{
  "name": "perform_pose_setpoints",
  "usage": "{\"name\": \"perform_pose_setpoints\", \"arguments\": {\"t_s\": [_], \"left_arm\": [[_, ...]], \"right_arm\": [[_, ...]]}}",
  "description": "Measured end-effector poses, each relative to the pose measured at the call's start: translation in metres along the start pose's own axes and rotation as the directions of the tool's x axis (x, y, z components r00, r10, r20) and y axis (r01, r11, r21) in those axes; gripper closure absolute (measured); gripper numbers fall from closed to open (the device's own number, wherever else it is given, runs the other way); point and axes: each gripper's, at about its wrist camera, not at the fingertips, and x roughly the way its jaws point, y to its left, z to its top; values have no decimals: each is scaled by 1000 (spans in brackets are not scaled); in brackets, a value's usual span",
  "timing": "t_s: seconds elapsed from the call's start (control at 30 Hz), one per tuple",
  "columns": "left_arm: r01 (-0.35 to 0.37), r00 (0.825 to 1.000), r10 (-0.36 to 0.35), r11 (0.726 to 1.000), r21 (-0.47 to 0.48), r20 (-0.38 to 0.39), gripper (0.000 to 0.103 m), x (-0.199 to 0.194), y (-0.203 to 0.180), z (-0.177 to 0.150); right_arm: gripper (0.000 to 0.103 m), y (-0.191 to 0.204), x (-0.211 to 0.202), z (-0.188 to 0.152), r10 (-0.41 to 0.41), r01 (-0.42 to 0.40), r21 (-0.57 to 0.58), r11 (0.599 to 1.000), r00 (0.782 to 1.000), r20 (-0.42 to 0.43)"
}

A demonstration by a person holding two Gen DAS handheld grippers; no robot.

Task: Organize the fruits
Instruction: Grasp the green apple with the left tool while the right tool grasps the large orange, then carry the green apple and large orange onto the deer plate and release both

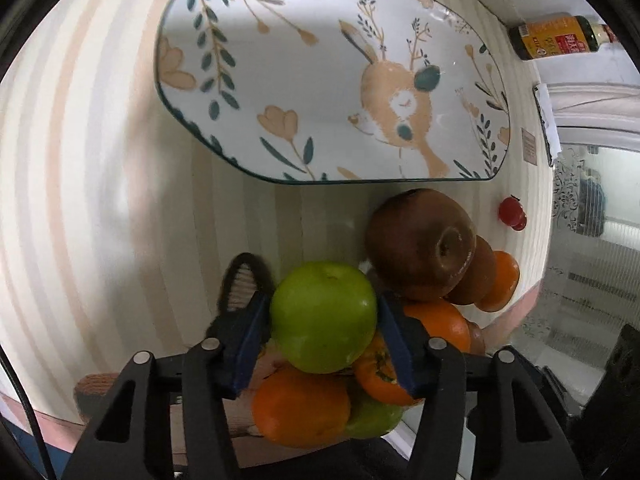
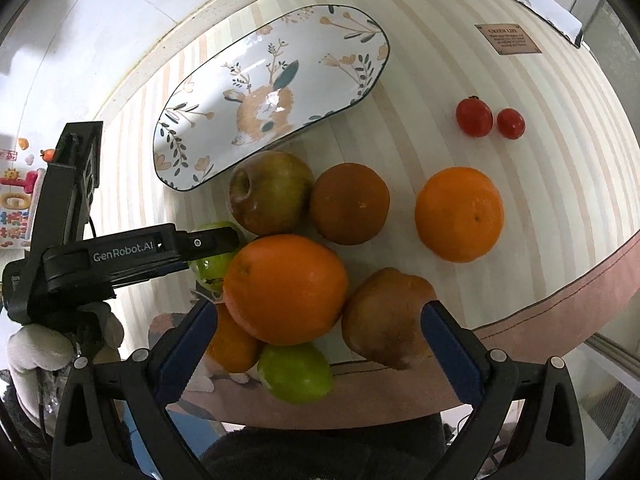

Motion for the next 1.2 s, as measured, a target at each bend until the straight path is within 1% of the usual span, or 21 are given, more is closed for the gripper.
{"name": "perform_pose_setpoints", "arguments": {"t_s": [0.07, 0.1, 0.17, 0.2, 0.23, 0.27, 0.33, 0.4, 0.43, 0.5, 0.6, 0.67, 0.73, 0.77, 0.8, 0.87, 1.0, 1.13, 1.2], "left_arm": [[-41, 999, 40, 999, 16, 21, 50, -7, 7, -3], [-62, 998, 61, 998, 18, 31, 50, -14, 16, -7], [-117, 992, 115, 993, 23, 57, 50, -22, 25, -11], [-153, 986, 150, 988, 29, 72, 50, -25, 29, -14], [-165, 984, 162, 986, 34, 80, 50, -26, 32, -16], [-163, 984, 160, 986, 30, 83, 50, -27, 36, -18], [-136, 988, 134, 991, 15, 82, 49, -27, 41, -20], [-137, 987, 134, 990, 27, 91, 48, -23, 38, -21], [-125, 989, 123, 992, 29, 84, 47, -18, 38, -21], [-106, 992, 104, 994, 28, 73, 47, -11, 40, -22], [-121, 988, 119, 992, 25, 95, 48, -8, 37, -24], [-116, 988, 114, 993, 15, 101, 48, -6, 36, -26], [-108, 989, 106, 994, 13, 105, 48, -8, 41, -27], [-112, 988, 110, 994, 12, 108, 48, -8, 41, -28], [-112, 988, 111, 994, 9, 112, 48, -16, 53, -30], [-119, 986, 118, 993, 4, 121, 48, -20, 60, -36], [-112, 985, 115, 993, -31, 126, 48, -31, 71, -39], [-101, 984, 109, 993, -62, 142, 48, -43, 78, -44], [-83, 983, 95, 993, -81, 160, 48, -57, 78, -47]], "right_arm": [[0, 4, 0, 1, 0, 0, -8, 1000, 1000, 0], [0, 7, 0, 2, -1, 1, -15, 1000, 1000, -1], [0, 14, 5, 6, -12, 12, -30, 999, 1000, -6], [0, 18, 9, 8, -21, 21, -41, 999, 1000, -12], [0, 22, 14, 10, -37, 36, -54, 998, 999, -26], [0, 25, 19, 12, -50, 47, -62, 997, 998, -42], [0, 31, 32, 16, -77, 71, -78, 994, 994, -75], [0, 39, 40, 19, -126, 117, -119, 986, 989, -74], [0, 43, 43, 20, -147, 136, -137, 981, 986, -73], [0, 49, 49, 22, -154, 139, -153, 978, 984, -88], [0, 59, 56, 24, -169, 146, -183, 972, 979, -112], [1, 64, 61, 23, -177, 151, -194, 969, 977, -123], [12, 69, 66, 23, -160, 131, -189, 973, 976, -150], [12, 70, 68, 23, -149, 120, -172, 978, 975, -164], [12, 69, 68, 22, -147, 122, -160, 980, 976, -159], [13, 70, 65, 20, -148, 123, -164, 979, 978, -146], [14, 58, 58, 13, -108, 92, -125, 988, 985, -133], [14, 55, 43, 7, -88, 69, -153, 986, 989, -118], [14, 51, 28, 8, -47, 29, -161, 987, 993, -111]]}}
